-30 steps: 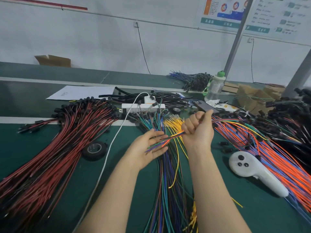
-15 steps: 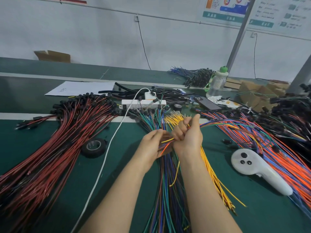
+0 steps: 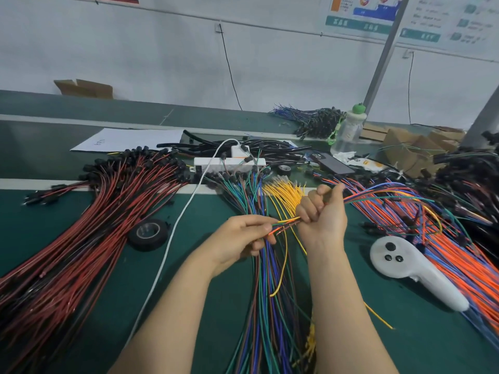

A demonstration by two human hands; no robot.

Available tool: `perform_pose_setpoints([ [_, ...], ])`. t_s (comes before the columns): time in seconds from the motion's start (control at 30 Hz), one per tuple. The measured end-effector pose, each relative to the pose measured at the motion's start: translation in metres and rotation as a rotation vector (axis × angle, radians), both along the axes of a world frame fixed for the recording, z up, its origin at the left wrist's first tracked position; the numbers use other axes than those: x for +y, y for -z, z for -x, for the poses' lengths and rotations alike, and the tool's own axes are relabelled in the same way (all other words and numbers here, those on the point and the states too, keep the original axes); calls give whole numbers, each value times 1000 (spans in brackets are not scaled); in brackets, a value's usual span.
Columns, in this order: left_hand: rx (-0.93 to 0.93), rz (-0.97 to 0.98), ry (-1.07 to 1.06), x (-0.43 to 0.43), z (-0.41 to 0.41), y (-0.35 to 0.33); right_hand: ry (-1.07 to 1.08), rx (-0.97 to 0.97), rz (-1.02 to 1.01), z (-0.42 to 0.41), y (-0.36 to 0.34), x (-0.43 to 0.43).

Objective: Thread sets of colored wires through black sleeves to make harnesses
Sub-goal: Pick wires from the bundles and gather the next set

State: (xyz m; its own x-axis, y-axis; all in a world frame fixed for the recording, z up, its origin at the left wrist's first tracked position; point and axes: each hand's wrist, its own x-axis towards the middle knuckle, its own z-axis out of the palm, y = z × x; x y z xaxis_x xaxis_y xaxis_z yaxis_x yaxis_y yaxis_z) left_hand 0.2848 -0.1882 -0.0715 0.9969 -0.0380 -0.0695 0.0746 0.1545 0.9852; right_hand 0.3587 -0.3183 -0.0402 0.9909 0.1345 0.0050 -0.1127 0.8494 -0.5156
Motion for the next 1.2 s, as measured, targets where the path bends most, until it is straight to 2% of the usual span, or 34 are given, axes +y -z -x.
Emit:
perform_pose_setpoints([
  [0.13, 34, 24, 0, 4, 0, -2, -8, -10, -18, -1, 1, -3],
  [0.4, 34, -48, -1, 1, 0, 3, 18, 5, -47, -1, 3, -4],
  [0.47, 42, 60, -97, -5, -3, 4, 18, 7, -59, -1, 2, -4],
  [0.53, 35, 247, -219, -14, -7, 3, 12, 5, -53, 0, 2, -1],
  [0.63, 12, 492, -290, -22, -11, 0, -11, 16, -13, 2, 1, 3],
  [0.83, 16, 658, -311, -22, -11, -3, -143, 34, 31, 10, 1, 14],
  [0.97, 2, 598, -335, -20, -11, -2, -172, 30, 45, 14, 1, 18],
  [1.07, -58, 297, -352, -12, -10, 1, -98, 19, 42, 9, 1, 7],
  [1.2, -72, 5, -160, -3, -6, 5, -49, 34, 26, 4, 3, 0],
])
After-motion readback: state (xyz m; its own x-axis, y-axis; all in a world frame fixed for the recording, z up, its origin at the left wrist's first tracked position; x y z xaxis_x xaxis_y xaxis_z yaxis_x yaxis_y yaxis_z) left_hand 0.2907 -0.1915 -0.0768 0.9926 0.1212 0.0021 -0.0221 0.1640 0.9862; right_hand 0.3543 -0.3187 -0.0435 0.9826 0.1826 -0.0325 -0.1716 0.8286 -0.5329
